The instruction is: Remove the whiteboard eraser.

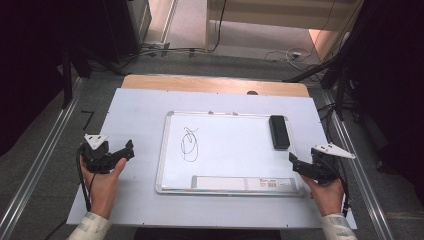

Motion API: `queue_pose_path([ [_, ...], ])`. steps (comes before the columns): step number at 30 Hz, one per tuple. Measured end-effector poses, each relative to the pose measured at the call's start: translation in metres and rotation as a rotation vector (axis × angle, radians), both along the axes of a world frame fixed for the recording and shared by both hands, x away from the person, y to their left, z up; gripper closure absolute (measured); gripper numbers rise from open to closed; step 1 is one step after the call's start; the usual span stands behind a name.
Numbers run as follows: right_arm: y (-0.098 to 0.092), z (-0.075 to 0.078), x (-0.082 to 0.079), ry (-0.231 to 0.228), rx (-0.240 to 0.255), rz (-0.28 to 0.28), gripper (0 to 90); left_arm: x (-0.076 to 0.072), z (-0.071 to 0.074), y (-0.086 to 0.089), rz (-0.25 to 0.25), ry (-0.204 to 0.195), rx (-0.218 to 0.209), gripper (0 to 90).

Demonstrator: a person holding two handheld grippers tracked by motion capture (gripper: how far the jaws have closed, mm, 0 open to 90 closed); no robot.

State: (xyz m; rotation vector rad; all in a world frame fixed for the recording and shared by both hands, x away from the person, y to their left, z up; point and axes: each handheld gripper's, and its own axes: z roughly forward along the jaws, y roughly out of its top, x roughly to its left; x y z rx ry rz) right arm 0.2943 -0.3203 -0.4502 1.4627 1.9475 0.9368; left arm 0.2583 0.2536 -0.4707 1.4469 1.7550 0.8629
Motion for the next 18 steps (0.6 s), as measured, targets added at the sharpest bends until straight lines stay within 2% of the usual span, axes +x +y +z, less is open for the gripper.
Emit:
queue_pose_path([
  [12,0.004,0.004,0.005,-0.009,0.004,-0.017,16.2,0.002,0.0,-0.004,-0.038,0.002,-0.016,8.0],
  [18,0.006,0.003,0.011,-0.009,0.001,-0.017,16.2,0.003,-0.001,-0.008,-0.053,0.012,-0.009,8.0],
])
